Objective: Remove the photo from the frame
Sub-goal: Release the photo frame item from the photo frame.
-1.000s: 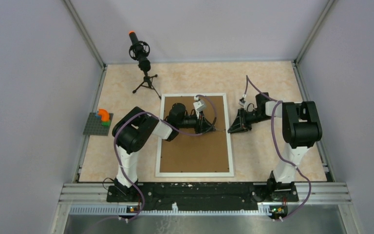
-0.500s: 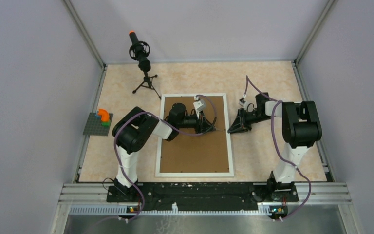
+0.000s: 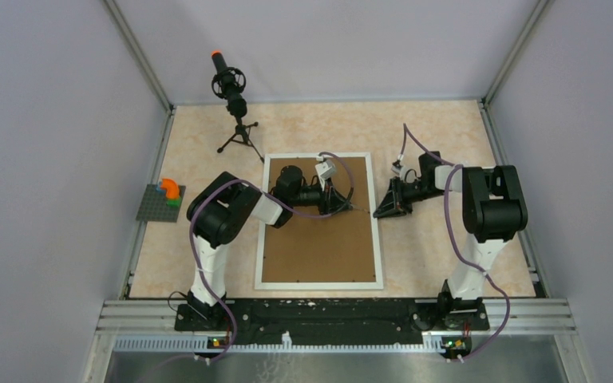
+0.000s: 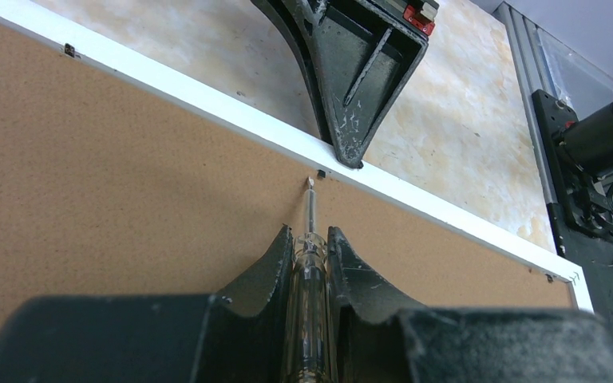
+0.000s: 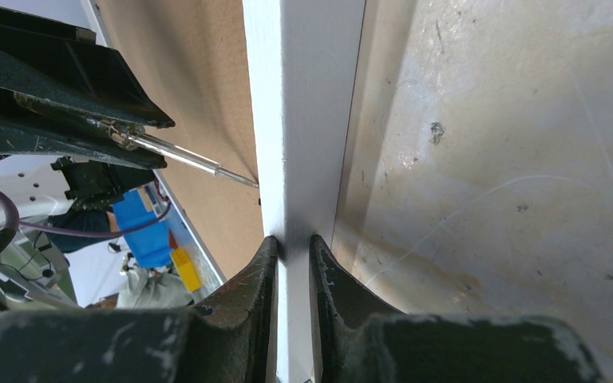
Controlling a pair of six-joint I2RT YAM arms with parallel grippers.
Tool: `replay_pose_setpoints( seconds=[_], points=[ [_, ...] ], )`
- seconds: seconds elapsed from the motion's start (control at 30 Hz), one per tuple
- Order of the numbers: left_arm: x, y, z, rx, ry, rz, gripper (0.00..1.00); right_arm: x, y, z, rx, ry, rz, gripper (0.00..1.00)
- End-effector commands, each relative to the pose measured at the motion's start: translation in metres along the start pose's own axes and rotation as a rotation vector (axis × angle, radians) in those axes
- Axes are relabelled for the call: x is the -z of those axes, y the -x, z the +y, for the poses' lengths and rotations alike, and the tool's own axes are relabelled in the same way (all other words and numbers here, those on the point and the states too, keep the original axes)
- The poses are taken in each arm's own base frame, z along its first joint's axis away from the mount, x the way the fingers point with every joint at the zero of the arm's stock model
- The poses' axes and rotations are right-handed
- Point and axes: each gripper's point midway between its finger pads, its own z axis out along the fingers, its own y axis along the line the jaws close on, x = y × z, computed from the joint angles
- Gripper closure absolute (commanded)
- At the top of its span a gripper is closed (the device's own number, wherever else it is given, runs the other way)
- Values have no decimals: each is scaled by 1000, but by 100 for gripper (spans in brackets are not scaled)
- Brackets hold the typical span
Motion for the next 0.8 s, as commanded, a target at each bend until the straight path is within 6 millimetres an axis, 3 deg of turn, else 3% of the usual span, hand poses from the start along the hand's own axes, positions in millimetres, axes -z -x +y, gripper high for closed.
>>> replay_pose_setpoints(
  seconds=[0.0,0.77],
  points=[
    [-1,-12,3,-13,-2,20,100,-10,0,-36,40,-152,4,96],
    [-12,-30,-22,8,-83,42,100,-11,0,-36,36,-148,8,96]
  ],
)
